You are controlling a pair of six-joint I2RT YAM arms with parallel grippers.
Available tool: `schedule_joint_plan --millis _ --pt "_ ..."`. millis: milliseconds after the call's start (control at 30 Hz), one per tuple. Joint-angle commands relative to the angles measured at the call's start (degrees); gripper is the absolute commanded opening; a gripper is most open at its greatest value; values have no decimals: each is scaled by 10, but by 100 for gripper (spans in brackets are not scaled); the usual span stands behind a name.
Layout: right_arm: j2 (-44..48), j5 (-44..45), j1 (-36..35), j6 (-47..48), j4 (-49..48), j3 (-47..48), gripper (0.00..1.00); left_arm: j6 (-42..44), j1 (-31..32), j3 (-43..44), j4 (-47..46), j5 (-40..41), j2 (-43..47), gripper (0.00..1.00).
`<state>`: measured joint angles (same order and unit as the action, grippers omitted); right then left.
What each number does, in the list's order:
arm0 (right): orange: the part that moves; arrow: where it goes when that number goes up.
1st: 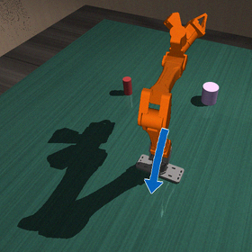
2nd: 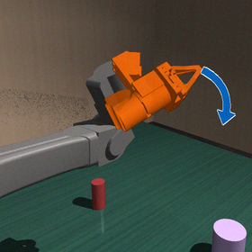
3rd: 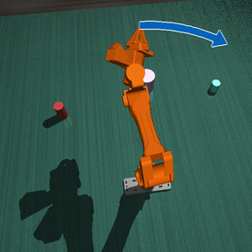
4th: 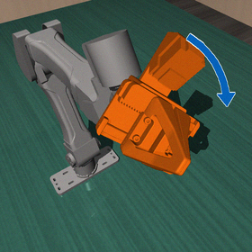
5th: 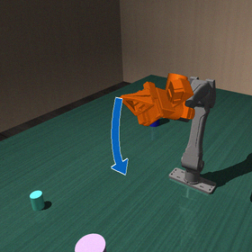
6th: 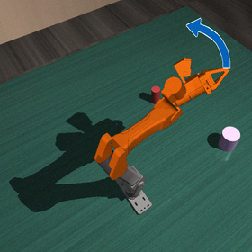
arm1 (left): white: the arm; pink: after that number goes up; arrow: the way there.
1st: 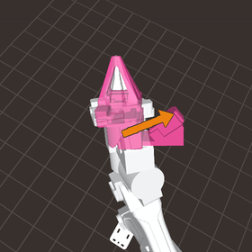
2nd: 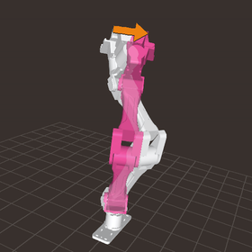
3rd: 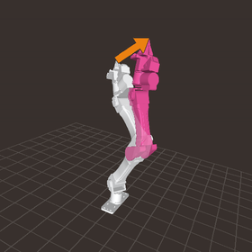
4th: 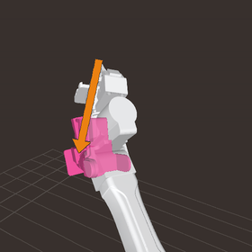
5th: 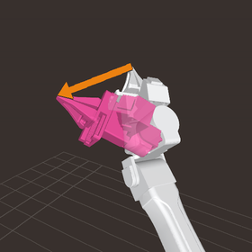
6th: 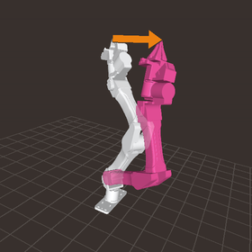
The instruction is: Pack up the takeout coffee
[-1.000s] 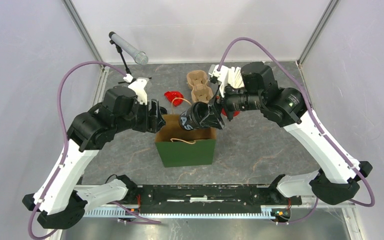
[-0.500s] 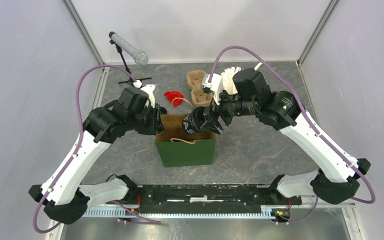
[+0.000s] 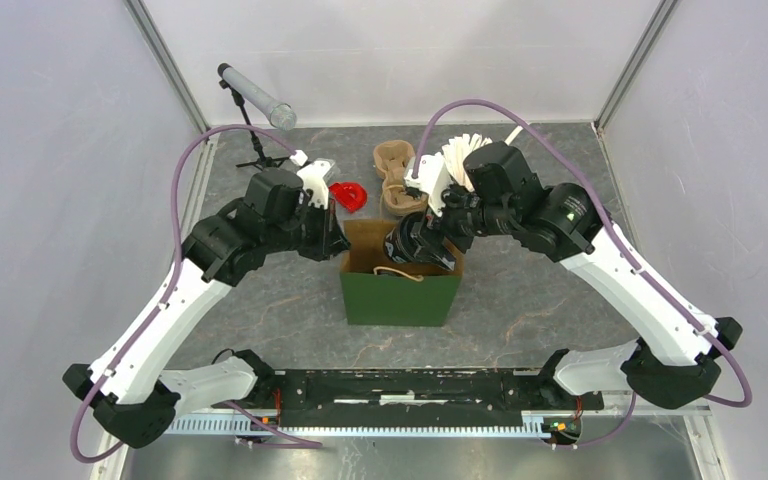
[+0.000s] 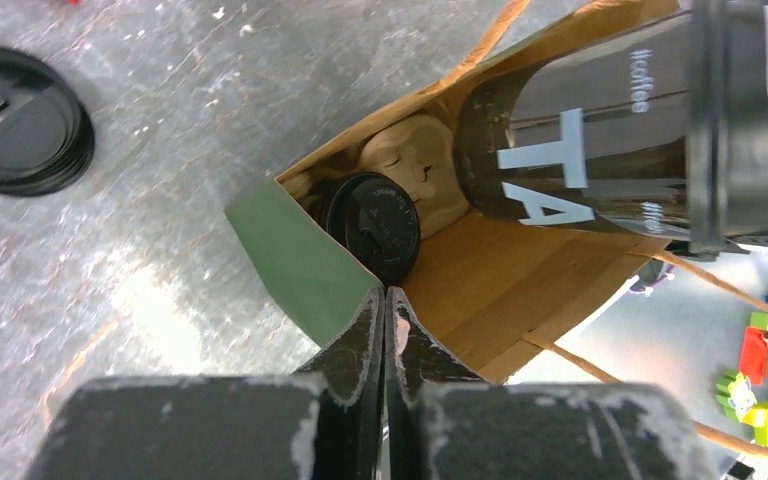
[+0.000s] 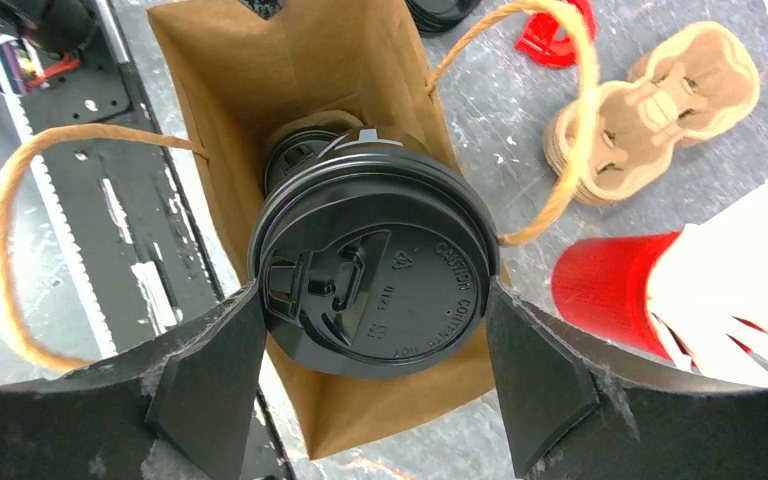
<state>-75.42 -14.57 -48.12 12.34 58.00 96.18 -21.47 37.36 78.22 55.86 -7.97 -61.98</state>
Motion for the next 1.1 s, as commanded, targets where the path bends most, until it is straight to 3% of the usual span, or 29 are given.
schedule_joint_plan --millis 0,300,400,500,733,933,1067 --pt "20 50 -4 28 16 18 75 38 -1 -10 -107 -58 -6 2" --pt "13 70 -5 39 -18 -20 75 98 -1 -3 -151 0 -33 2" --pt "11 69 -7 43 -37 -36 75 81 -1 -13 -151 3 -39 3" --pt "6 71 -15 47 -37 -41 75 30 -1 19 -90 10 -58 23" --pt "10 104 -59 32 -34 -61 75 -35 -1 58 45 -26 -51 45" --pt "15 124 -108 18 -32 -87 74 -23 -1 86 101 -10 -62 60" --pt "14 136 -137 5 -38 -90 74 -40 -2 126 144 14 -91 62"
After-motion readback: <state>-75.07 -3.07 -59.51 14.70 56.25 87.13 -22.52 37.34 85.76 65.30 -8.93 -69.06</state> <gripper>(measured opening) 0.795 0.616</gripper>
